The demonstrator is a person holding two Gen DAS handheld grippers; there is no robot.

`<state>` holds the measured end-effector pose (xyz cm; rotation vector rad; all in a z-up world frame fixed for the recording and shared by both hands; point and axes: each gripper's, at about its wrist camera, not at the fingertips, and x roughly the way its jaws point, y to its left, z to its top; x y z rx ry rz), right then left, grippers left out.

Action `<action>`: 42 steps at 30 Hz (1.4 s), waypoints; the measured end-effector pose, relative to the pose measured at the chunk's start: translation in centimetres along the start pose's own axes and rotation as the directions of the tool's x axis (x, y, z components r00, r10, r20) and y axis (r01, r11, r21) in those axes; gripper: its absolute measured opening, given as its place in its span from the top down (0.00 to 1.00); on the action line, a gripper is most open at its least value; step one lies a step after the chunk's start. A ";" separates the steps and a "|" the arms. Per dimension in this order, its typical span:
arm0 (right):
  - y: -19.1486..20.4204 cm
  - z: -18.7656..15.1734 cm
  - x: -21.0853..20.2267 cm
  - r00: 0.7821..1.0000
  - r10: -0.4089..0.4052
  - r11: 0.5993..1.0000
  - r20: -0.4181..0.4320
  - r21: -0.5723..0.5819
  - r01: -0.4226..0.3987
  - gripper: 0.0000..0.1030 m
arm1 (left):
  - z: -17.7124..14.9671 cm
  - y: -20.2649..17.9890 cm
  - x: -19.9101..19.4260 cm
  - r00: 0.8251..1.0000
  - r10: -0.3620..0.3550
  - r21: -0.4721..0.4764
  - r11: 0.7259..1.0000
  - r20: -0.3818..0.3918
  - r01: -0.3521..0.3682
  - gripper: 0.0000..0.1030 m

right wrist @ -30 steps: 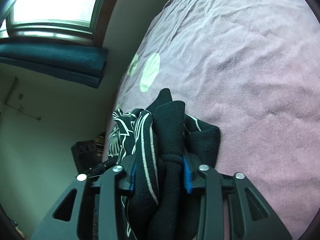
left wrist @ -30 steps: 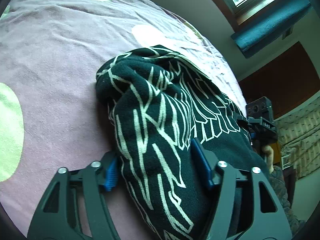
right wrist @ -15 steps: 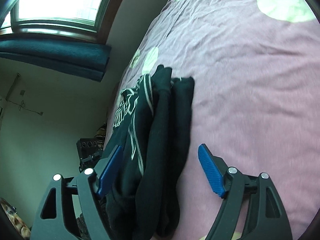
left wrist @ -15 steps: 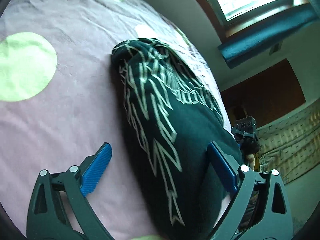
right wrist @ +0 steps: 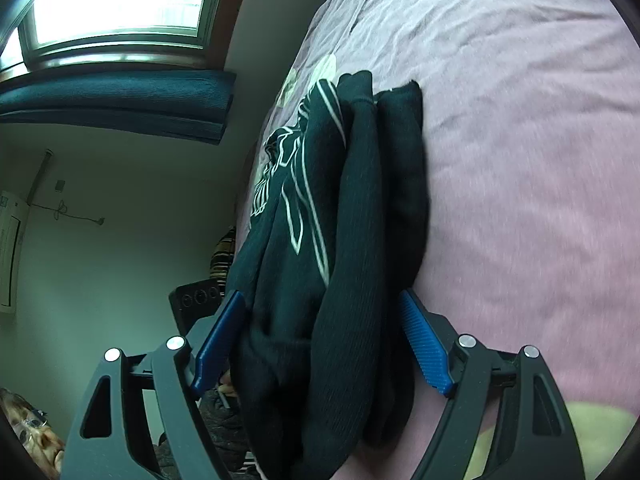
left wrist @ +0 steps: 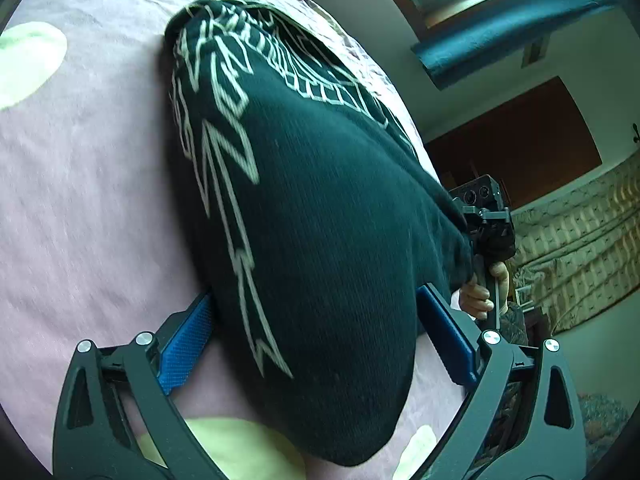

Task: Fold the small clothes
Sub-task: 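Press both grippers against the bundle sides to square it, then squeeze the bundle sides inward with both grippers to tuck loose fabric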

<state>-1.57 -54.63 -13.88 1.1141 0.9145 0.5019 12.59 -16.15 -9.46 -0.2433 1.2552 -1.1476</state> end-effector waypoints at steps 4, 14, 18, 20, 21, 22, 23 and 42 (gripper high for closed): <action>0.2 -1.6 -0.8 0.999 0.039 0.999 0.006 0.009 -0.039 0.23 | -0.4 -0.1 0.1 1.000 0.003 0.023 1.000 -0.004 -0.003 0.05; 0.6 -4.3 0.1 0.998 -0.056 0.995 0.014 -0.079 0.057 0.49 | -0.8 0.2 0.2 0.998 0.063 0.028 0.998 0.011 -0.063 0.20; 0.6 -4.3 0.5 0.997 -0.061 0.995 0.037 -0.081 0.064 0.53 | -1.2 0.1 0.2 0.996 0.086 0.037 0.995 0.038 -0.088 0.24; 0.8 -4.0 0.7 0.998 -0.059 0.994 0.038 -0.088 0.062 0.53 | -1.2 0.2 0.1 0.996 0.078 0.037 0.996 0.042 -0.079 0.24; 0.9 -3.9 0.7 0.997 -0.058 0.994 0.041 -0.090 0.062 0.52 | -1.2 0.5 0.1 0.997 0.068 0.036 0.997 0.038 -0.069 0.24; 1.0 -3.9 0.8 0.998 -0.055 0.994 0.045 -0.094 0.059 0.50 | -1.2 0.6 0.0 0.998 0.060 0.036 0.997 0.036 -0.061 0.23; 0.9 -3.9 0.5 0.998 -0.047 0.994 0.045 -0.098 0.052 0.45 | -1.2 0.6 -0.1 0.998 0.051 0.038 0.998 0.038 -0.053 0.20; 2.2 3.3 4.6 0.997 -0.060 0.990 -0.055 -0.132 0.052 0.20 | 2.5 1.7 0.5 0.999 0.019 -0.021 1.000 0.037 -0.018 0.03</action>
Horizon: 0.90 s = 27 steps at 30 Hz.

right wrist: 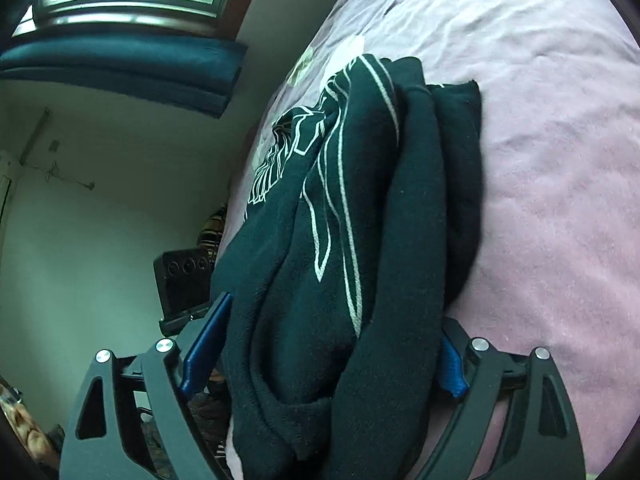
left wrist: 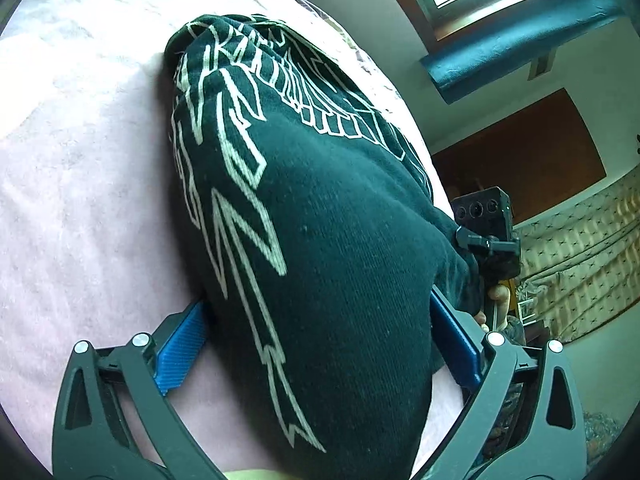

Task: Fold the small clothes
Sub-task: 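Squeeze the bundle sides inward with both grippers to tuck loose fabric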

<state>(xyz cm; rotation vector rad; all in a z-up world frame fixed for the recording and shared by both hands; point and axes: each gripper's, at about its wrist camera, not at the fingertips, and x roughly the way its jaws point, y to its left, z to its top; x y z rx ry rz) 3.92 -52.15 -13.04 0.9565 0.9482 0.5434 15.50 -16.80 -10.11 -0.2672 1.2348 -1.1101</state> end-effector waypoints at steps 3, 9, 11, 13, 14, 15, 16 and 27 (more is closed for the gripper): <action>0.1 -0.4 -0.3 0.998 -0.070 0.997 0.003 -0.036 0.070 0.44 | -0.2 -0.6 0.2 0.999 0.045 0.027 0.999 0.003 -0.045 0.09; 1.0 -1.4 -0.4 0.993 -0.101 0.992 0.058 -0.068 0.105 0.50 | -0.3 -1.8 -0.4 0.995 0.099 0.059 0.993 0.024 -0.100 0.19; 1.3 -1.6 -0.5 0.992 -0.104 0.991 0.073 -0.074 0.110 0.51 | -0.3 -2.2 -0.6 0.993 0.113 0.065 0.991 0.029 -0.115 0.20; 1.5 -1.7 -0.7 0.991 -0.104 0.991 0.086 -0.075 0.110 0.52 | -0.2 -2.4 -0.6 0.992 0.122 0.071 0.990 0.033 -0.124 0.22; 1.6 -1.7 -0.7 0.990 -0.103 0.991 0.092 -0.072 0.110 0.52 | -0.2 -2.5 -0.6 0.991 0.127 0.073 0.989 0.035 -0.129 0.22; 1.6 -1.9 -0.7 0.990 -0.103 0.991 0.098 -0.072 0.111 0.53 | -0.2 -2.6 -0.7 0.991 0.132 0.077 0.988 0.036 -0.135 0.23; 1.6 -1.9 -0.8 0.989 -0.102 0.991 0.103 -0.074 0.110 0.53 | -0.2 -2.7 -0.8 0.990 0.136 0.082 0.987 0.037 -0.139 0.23; 1.4 -1.9 -0.9 0.986 -0.130 0.987 0.104 -0.083 0.138 0.47 | 0.0 -1.9 -0.4 0.994 0.106 0.068 0.992 0.015 -0.107 0.20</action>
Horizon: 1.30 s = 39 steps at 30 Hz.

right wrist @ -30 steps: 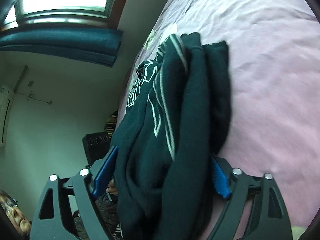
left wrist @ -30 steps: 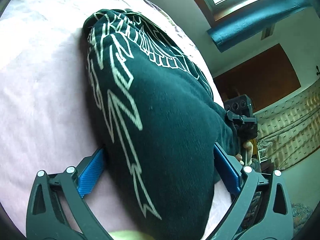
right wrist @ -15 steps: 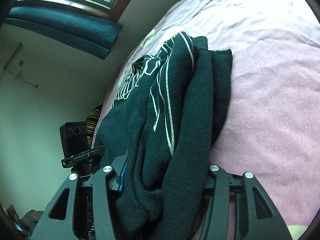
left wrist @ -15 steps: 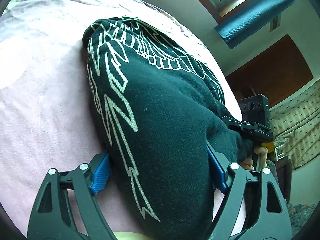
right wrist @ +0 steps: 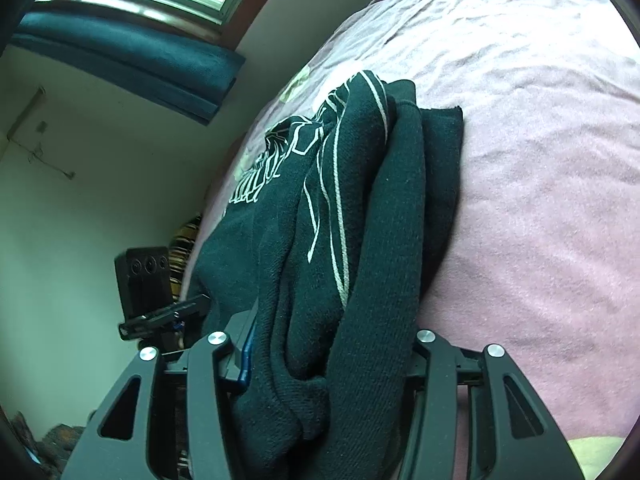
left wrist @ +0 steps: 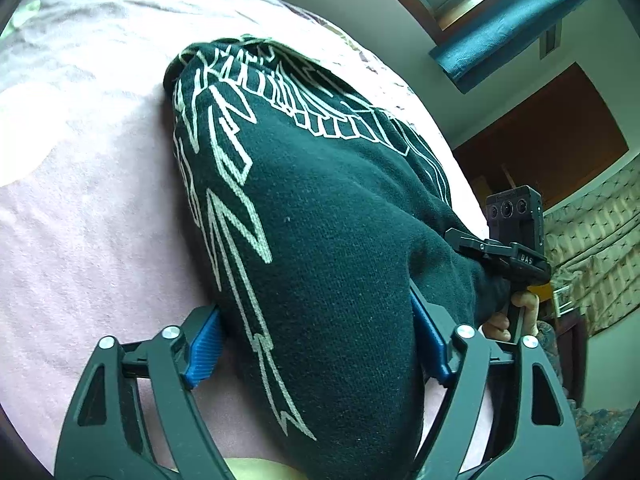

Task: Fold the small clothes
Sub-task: 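Squeeze the bundle sides inward with both grippers to tuck loose fabric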

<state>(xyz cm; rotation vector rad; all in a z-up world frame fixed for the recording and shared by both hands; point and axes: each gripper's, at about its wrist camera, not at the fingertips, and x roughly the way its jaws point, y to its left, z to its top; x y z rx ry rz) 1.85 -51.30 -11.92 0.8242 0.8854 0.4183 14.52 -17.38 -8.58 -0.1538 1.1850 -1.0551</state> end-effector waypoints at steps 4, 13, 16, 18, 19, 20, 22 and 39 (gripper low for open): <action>0.5 0.4 -0.8 0.998 -0.057 0.998 0.030 -0.009 0.057 0.29 | 0.4 1.0 0.0 0.998 -0.064 -0.030 0.997 -0.007 0.064 0.13; -1.4 2.5 0.6 0.999 -0.036 0.999 -0.011 0.030 0.036 0.18 | 0.5 2.2 0.2 0.991 -0.132 -0.077 0.988 0.004 0.132 0.06; -1.9 2.7 0.6 1.000 -0.002 0.999 -0.018 0.035 0.003 0.17 | 0.0 2.6 -0.9 0.983 -0.179 -0.067 0.981 0.038 0.182 0.06; -1.9 2.8 0.9 0.999 0.002 1.000 -0.038 0.014 -0.002 0.16 | 0.4 3.2 -0.9 0.981 -0.189 -0.081 0.978 0.052 0.193 0.06; -1.8 3.1 1.2 0.999 0.007 1.000 -0.043 0.008 -0.007 0.16 | 0.7 3.3 -0.7 0.981 -0.186 -0.093 0.977 0.055 0.191 0.06; -1.6 3.3 1.5 0.999 0.012 1.000 -0.045 0.004 -0.012 0.17 | 1.0 3.4 -0.4 0.981 -0.184 -0.104 0.976 0.055 0.189 0.06; -1.1 3.6 2.5 0.997 0.024 1.000 -0.067 -0.012 -0.025 0.19 | 1.4 3.3 0.9 0.985 -0.165 -0.110 0.980 0.041 0.169 0.06; -0.3 2.5 1.7 1.000 0.015 0.999 -0.010 -0.034 -0.015 0.50 | 1.7 -1.3 0.4 0.994 0.057 -0.009 0.998 0.088 -0.057 0.28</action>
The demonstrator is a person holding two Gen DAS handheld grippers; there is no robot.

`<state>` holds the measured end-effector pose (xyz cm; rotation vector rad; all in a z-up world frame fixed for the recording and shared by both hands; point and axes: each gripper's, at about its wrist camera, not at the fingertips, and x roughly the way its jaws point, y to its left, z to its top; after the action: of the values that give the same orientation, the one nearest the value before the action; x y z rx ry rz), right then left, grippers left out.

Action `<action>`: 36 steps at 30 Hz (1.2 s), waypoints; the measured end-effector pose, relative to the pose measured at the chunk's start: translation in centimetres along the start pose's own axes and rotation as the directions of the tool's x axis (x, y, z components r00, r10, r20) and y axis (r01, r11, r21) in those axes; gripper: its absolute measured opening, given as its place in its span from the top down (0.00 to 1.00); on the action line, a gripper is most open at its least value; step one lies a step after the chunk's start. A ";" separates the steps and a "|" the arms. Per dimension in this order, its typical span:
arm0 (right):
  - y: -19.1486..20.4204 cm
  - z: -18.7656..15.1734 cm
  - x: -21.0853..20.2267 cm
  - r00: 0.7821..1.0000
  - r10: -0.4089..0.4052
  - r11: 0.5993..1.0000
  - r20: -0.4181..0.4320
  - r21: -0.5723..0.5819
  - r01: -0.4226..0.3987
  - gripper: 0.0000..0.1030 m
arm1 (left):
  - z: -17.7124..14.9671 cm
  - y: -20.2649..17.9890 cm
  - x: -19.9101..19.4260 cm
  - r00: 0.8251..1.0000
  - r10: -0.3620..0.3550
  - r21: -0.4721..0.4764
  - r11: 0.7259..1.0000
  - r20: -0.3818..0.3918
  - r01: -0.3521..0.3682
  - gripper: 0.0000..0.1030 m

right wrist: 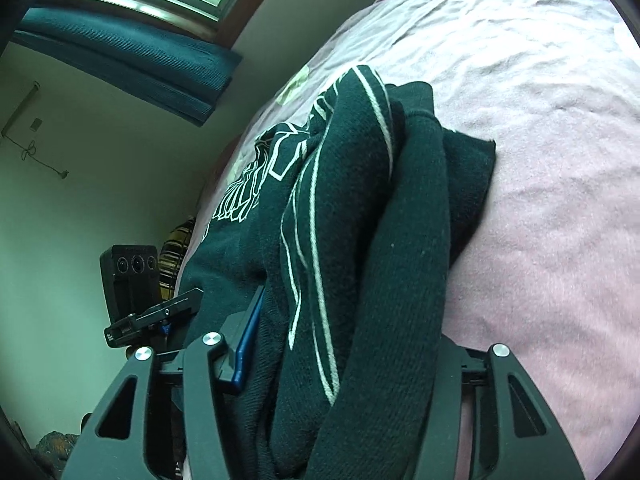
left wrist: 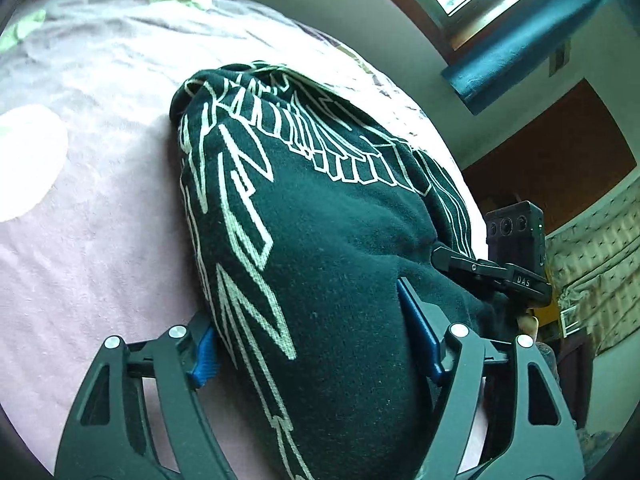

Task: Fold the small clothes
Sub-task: 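Squeeze the bundle sides inward with both grippers to tuck loose fabric, then push the bundle sides together again with both grippers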

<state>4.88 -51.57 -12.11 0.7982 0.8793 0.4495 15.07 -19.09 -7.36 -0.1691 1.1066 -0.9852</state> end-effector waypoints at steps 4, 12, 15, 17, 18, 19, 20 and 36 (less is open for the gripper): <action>0.9 -0.4 -0.7 1.000 0.002 1.000 0.031 -0.008 -0.002 0.52 | -0.1 -1.0 -0.6 1.000 0.022 0.030 0.999 0.017 -0.023 0.29; 2.8 -0.8 -0.3 0.999 0.020 0.999 0.033 -0.033 -0.019 0.53 | -0.3 -2.2 -3.6 0.994 0.087 0.078 0.993 0.066 -0.092 0.29; 3.4 -0.9 0.2 0.999 0.034 0.999 0.027 -0.040 -0.033 0.53 | -0.3 -2.0 -4.8 0.992 0.098 0.075 0.992 0.079 -0.104 0.29; 4.2 -0.8 0.7 0.999 0.039 0.998 0.022 -0.054 -0.038 0.53 | -0.4 -1.8 -5.5 0.991 0.103 0.073 0.991 0.089 -0.110 0.29; 4.6 -0.6 1.0 0.999 0.042 0.997 0.021 -0.061 -0.040 0.53 | -0.5 -1.3 -6.2 0.990 0.103 0.068 0.992 0.098 -0.110 0.29; 5.1 -0.4 1.3 0.999 0.046 0.997 0.020 -0.065 -0.045 0.53 | -0.3 -1.0 -6.5 0.989 0.104 0.066 0.992 0.103 -0.111 0.29; 5.5 -0.1 1.6 0.999 0.049 0.996 0.019 -0.070 -0.048 0.53 | 0.0 -0.5 -6.9 0.988 0.106 0.059 0.992 0.109 -0.113 0.29; 5.9 6.3 10.7 0.998 0.045 0.998 -0.033 -0.042 -0.047 0.53 | 2.6 5.6 -4.3 0.986 0.138 -0.033 0.990 0.091 -0.136 0.29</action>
<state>15.95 -43.61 -10.52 0.7749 0.8799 0.5217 20.05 -13.53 -6.41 -0.1565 1.0327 -0.8320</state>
